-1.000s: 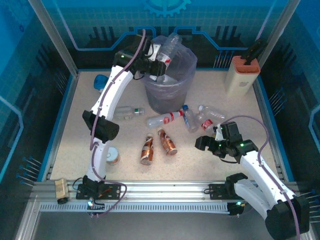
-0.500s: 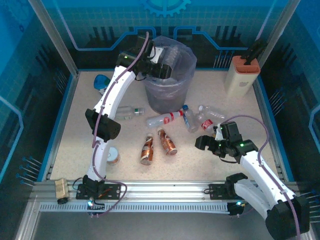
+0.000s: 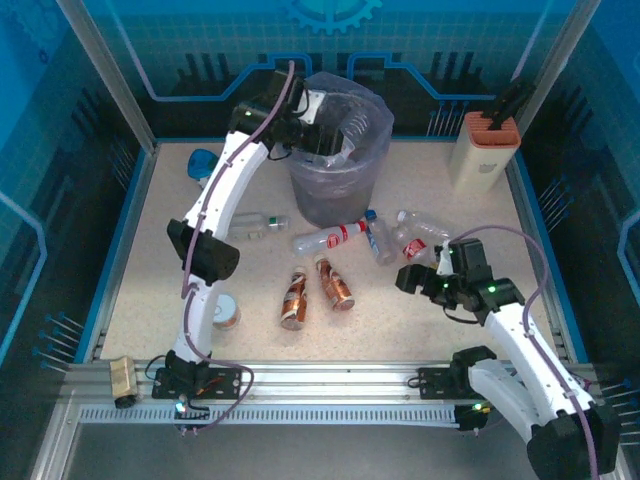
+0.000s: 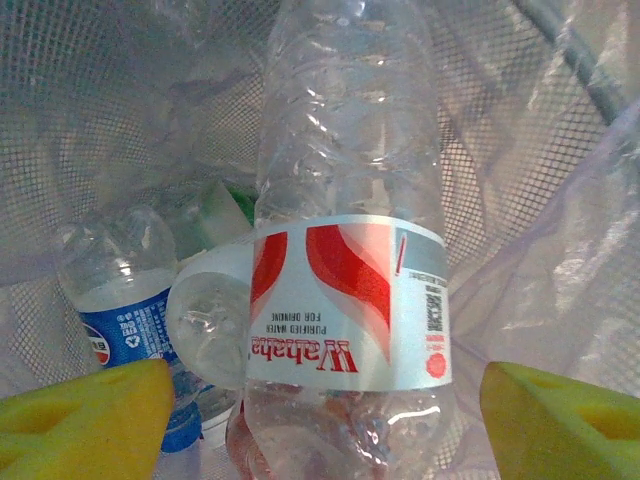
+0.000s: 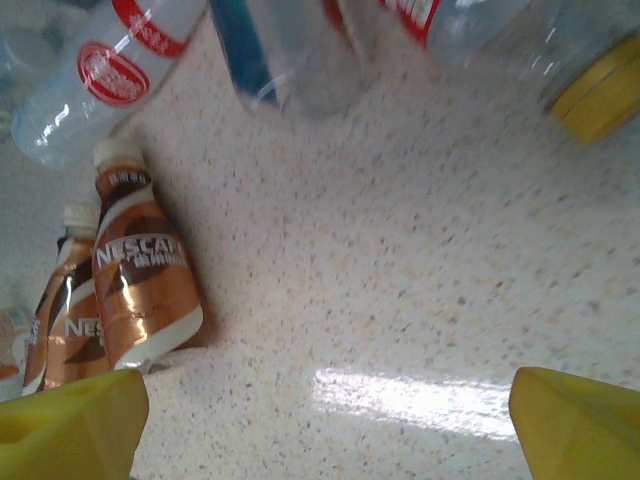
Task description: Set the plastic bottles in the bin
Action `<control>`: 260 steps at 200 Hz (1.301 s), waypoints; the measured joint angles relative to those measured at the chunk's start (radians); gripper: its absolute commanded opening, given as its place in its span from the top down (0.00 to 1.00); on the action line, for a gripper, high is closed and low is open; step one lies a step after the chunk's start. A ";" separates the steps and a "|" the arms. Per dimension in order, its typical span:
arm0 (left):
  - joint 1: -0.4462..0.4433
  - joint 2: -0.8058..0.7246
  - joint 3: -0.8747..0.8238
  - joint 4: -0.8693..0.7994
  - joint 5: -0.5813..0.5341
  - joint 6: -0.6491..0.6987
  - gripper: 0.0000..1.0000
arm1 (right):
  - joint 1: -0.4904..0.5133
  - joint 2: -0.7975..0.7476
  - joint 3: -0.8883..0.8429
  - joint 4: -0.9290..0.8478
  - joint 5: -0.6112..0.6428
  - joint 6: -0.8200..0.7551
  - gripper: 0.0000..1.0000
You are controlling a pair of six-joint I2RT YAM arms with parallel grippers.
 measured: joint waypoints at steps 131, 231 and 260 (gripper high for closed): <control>-0.005 -0.634 -0.681 0.161 -0.056 -0.064 0.13 | -0.144 0.388 0.248 0.056 0.100 -0.325 0.18; -0.005 -1.131 -1.517 0.342 -0.040 -0.342 0.13 | -0.130 0.760 0.346 0.147 0.066 -0.323 0.16; -0.005 -1.196 -1.646 0.385 -0.018 -0.415 0.13 | -0.109 0.834 0.351 0.167 0.062 -0.312 0.17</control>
